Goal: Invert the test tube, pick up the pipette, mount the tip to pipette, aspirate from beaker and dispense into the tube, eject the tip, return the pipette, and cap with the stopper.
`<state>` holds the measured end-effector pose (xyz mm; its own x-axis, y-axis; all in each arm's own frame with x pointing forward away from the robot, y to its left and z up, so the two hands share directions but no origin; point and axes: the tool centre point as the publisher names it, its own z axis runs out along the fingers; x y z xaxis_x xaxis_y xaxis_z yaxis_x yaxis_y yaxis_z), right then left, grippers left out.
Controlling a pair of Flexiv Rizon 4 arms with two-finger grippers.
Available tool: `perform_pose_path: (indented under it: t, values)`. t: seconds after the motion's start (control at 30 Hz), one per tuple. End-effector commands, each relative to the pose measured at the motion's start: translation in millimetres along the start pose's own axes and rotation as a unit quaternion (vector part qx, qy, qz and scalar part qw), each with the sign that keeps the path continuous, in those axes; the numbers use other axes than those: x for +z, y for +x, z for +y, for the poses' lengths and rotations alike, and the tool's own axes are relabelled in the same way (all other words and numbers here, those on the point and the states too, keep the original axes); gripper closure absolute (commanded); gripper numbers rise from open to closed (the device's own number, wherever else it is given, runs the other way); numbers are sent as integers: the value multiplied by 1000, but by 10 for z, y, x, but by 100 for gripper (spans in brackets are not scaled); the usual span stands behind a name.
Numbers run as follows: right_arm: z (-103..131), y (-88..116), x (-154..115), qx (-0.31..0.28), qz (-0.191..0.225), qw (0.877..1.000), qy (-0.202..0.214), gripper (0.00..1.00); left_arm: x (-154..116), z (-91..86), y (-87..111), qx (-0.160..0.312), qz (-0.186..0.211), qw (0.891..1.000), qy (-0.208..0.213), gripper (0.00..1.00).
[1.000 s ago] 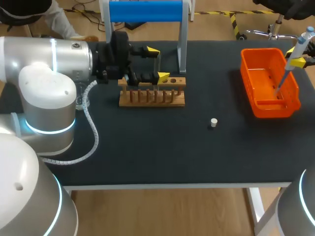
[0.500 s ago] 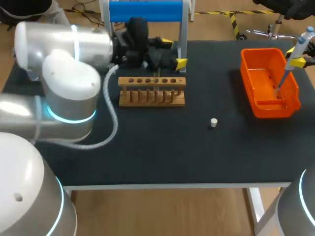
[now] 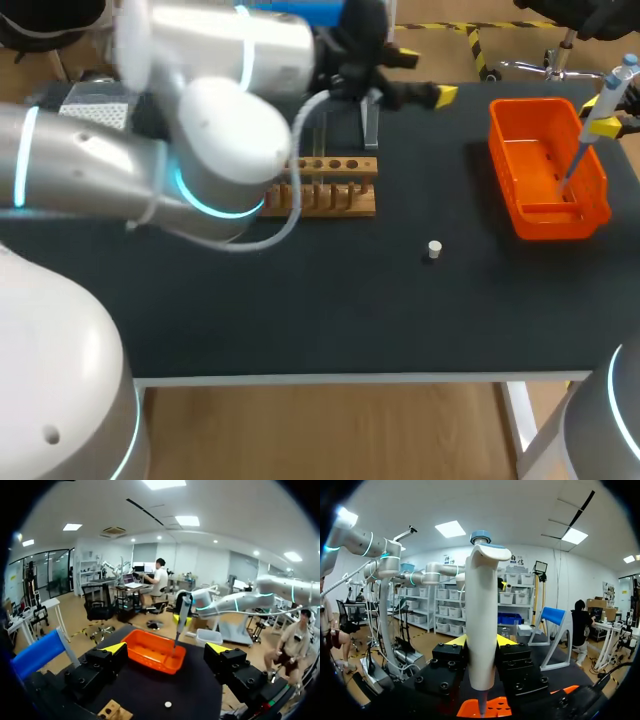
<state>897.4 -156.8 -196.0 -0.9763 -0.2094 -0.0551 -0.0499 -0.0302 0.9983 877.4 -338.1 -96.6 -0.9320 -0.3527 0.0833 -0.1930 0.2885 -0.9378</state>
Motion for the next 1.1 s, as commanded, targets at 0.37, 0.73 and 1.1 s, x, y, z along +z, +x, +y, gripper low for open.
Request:
perform_pose_path:
  t: [0.37,0.73,1.1]
  values:
    - [-6,-17,-27,0,4,1000,0,100,1238,-328,157,59,21,997,-46,21]
    - [-6,-17,-27,0,4,1000,0,100,1261,-340,177,65,24,996,-49,100]
    - [-6,-17,-27,0,4,1000,0,100,1261,-340,177,65,24,996,-49,100]
